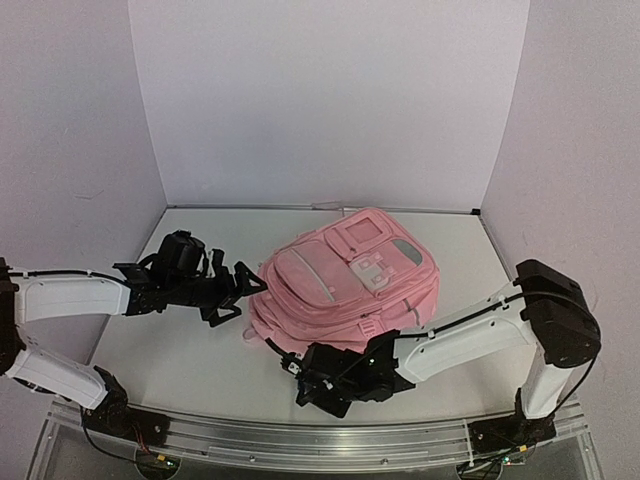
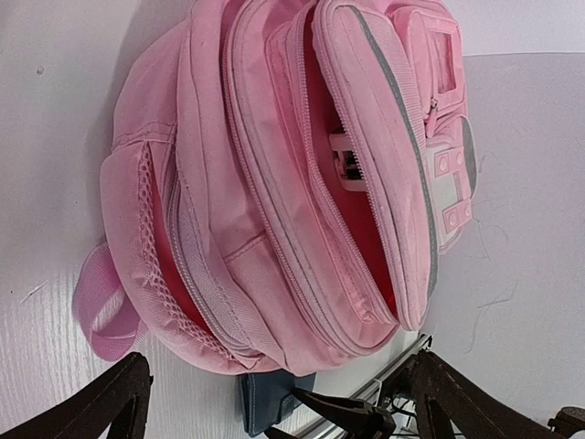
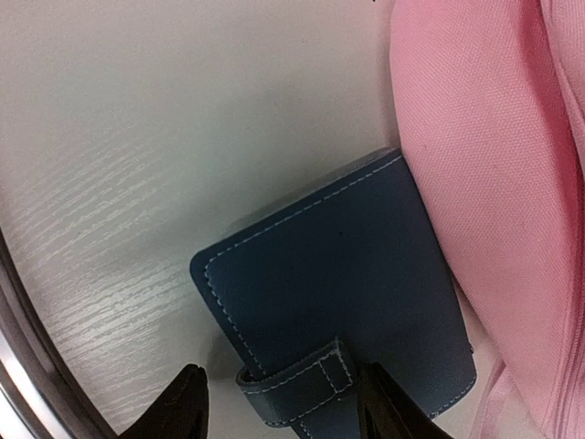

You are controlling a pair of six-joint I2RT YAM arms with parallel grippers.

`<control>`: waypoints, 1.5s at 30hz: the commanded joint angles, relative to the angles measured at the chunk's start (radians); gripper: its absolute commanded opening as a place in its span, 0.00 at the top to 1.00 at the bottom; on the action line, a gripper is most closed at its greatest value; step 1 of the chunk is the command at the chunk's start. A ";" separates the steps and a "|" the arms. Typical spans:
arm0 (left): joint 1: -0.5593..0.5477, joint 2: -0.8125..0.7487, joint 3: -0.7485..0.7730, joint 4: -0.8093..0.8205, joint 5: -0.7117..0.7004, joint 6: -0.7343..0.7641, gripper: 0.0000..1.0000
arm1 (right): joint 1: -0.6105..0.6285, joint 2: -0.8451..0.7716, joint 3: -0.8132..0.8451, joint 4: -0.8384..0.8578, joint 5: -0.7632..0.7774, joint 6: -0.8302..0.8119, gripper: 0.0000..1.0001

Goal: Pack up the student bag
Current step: Pick up the personal item from the center of the board.

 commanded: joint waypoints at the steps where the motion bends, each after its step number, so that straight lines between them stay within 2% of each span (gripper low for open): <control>1: 0.010 -0.031 0.001 -0.001 -0.003 -0.002 0.00 | 0.002 0.048 0.030 -0.016 0.069 0.011 0.53; 9: 0.016 -0.050 0.011 -0.009 0.013 0.037 0.00 | 0.002 0.043 0.046 -0.019 0.099 0.018 0.87; 11: 0.028 -0.058 0.007 0.018 0.054 0.051 0.00 | 0.002 0.003 0.050 -0.026 0.064 0.018 0.91; 14: 0.061 -0.080 -0.013 0.103 0.139 0.055 0.00 | 0.002 -0.080 0.051 -0.035 -0.072 0.019 0.93; 17: 0.082 -0.111 0.001 0.116 0.200 0.100 0.00 | 0.002 -0.162 0.059 -0.057 -0.166 0.057 0.99; 21: 0.085 -0.154 0.065 0.060 0.263 0.220 0.00 | -0.014 -0.239 0.084 -0.087 -0.295 0.108 1.00; 23: 0.085 -0.165 0.086 0.070 0.346 0.266 0.00 | -0.047 -0.264 0.087 -0.087 -0.387 0.115 1.00; 28: 0.063 -0.138 0.171 -0.031 0.533 0.407 0.02 | -0.193 -0.301 0.098 -0.083 -0.701 0.094 1.00; 32: -0.018 -0.131 0.185 -0.012 0.605 0.487 0.03 | -0.314 -0.318 0.108 -0.084 -0.917 0.072 1.00; 38: -0.129 -0.090 0.228 -0.146 0.482 0.606 0.05 | -0.431 -0.345 0.099 -0.081 -1.174 0.066 1.00; 45: -0.204 -0.067 0.211 -0.112 0.403 0.607 0.08 | -0.477 -0.337 0.084 -0.082 -1.389 0.072 1.00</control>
